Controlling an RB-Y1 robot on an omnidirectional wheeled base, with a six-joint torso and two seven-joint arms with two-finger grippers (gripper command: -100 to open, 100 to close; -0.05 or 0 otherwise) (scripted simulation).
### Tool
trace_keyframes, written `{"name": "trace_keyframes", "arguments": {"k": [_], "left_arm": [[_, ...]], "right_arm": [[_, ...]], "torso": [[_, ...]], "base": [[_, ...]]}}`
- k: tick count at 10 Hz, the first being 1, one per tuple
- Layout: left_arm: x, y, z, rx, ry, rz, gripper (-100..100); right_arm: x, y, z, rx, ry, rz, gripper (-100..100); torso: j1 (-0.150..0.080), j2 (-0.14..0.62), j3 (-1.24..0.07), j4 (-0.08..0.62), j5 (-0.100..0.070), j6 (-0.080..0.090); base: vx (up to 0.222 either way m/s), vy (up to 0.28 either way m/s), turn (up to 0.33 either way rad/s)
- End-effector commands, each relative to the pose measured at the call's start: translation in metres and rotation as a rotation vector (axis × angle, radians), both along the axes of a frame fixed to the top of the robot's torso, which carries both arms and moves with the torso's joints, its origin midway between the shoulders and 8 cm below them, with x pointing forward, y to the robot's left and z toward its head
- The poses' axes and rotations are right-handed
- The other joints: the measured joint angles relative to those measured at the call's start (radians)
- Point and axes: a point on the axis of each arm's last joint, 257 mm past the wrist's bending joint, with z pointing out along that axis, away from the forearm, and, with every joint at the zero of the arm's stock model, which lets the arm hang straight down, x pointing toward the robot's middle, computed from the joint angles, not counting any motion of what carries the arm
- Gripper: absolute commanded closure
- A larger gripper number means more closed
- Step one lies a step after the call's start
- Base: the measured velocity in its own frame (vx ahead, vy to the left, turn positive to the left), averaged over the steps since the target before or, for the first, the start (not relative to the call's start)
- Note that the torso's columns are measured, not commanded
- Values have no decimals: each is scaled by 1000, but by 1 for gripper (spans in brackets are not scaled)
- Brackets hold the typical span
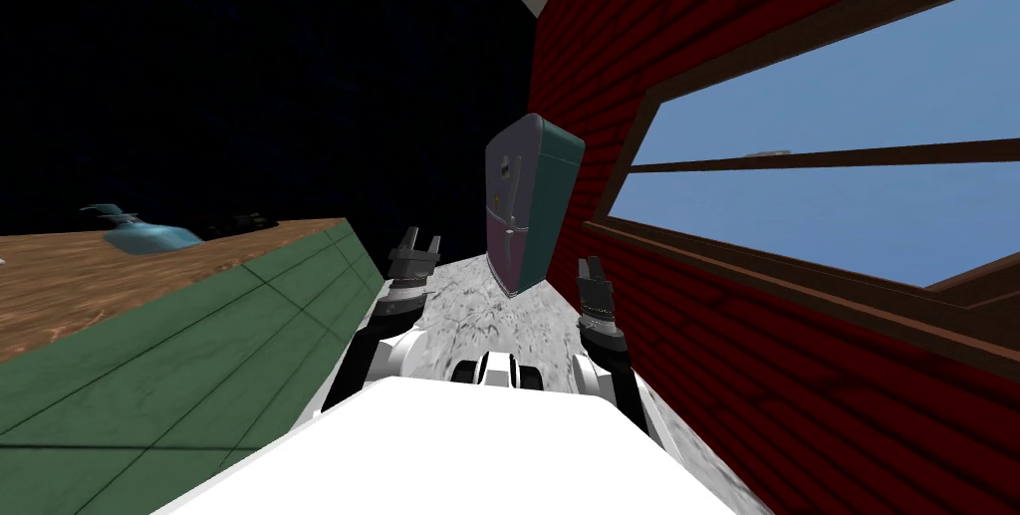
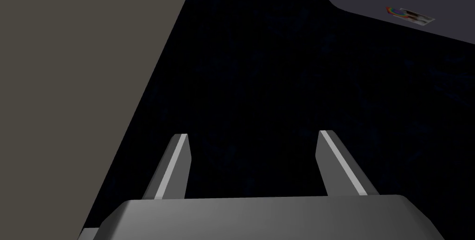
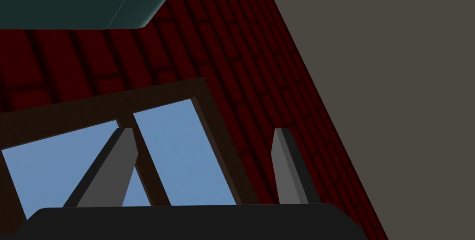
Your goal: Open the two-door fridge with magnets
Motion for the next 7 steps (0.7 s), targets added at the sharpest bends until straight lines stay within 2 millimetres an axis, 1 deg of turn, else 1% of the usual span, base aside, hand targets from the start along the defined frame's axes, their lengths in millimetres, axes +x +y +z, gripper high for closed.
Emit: {"name": "trace_keyframes", "arguments": {"k": [1, 2, 5, 6, 7], "left_arm": [[0, 0, 0, 0, 1, 0, 0], [0, 0, 0, 0, 1, 0, 0], [0, 0, 0, 0, 1, 0, 0], [0, 0, 0, 0, 1, 0, 0], [0, 0, 0, 0, 1, 0, 0]], "right_arm": [[7, 10, -5, -77, 16, 8, -100], [12, 16, -8, -118, 24, 7, -100], [31, 36, -19, -262, 41, -11, -100], [31, 36, -19, -268, 40, -17, -100], [39, 44, -23, -326, 41, -30, -100]], "torso": [[0, 33, -69, 33, 0, 0], [1, 42, -89, 43, 0, 0], [1, 46, -94, 47, 0, 0], [1, 46, -94, 47, 0, 0], [0, 47, -94, 47, 0, 0]], "base": [[21, 19, -31], [25, 33, -31], [42, 52, -48], [34, 54, -26], [31, 52, -45]]}}
